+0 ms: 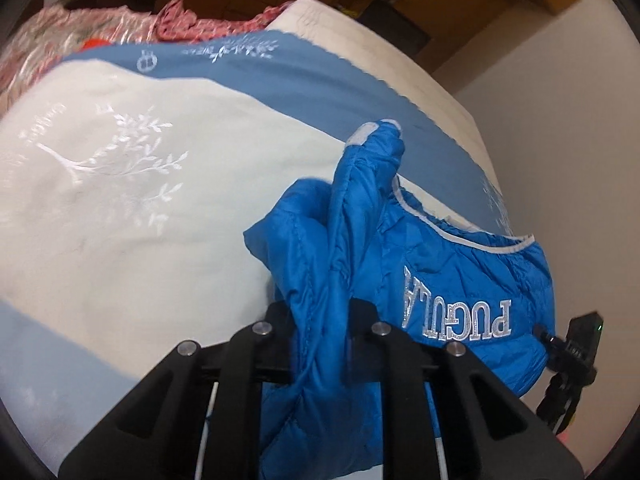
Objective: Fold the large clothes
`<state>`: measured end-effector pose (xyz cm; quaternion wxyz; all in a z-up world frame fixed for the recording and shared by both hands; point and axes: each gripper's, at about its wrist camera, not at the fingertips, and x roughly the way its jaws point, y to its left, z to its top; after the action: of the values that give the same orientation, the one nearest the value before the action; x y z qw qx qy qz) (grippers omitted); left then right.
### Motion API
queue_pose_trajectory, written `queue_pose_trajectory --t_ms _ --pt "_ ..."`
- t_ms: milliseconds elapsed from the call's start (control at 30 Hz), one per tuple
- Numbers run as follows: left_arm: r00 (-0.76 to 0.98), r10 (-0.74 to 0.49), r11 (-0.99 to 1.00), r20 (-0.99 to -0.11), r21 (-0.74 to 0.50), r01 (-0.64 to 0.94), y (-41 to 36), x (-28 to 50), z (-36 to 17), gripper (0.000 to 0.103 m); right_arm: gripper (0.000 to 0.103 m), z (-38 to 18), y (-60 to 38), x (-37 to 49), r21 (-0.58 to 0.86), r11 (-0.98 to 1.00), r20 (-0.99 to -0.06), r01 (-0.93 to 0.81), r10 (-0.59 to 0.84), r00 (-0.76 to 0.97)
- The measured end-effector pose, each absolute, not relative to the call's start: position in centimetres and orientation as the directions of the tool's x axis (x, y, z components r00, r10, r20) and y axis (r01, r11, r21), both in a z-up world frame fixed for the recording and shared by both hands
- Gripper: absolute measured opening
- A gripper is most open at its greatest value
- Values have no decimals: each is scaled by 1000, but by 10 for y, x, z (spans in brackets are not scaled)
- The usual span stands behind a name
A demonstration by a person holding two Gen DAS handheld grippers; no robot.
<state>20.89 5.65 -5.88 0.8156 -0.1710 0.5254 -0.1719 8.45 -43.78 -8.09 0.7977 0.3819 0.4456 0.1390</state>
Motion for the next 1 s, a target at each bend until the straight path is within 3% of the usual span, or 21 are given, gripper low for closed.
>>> queue_pose_trajectory --t_ms 267,533,800,1000 --pt "333 -465 884 -820 -447 134 78 118 -42 14 18 -68 -414 -7 734 663 -628 145 583 515" --pt "270 -408 912 -872 -402 78 95 63 -99 17 18 -111 -398 -51 687 677 -707 265 536 461" --pt "286 -345 938 -894 -327 111 101 69 -155 36 23 -176 -407 -36 638 677 -761 368 478 439" --pt "280 -339 938 -898 -303 166 98 72 -165 42 27 -193 -407 -44 636 663 -760 394 453 465"
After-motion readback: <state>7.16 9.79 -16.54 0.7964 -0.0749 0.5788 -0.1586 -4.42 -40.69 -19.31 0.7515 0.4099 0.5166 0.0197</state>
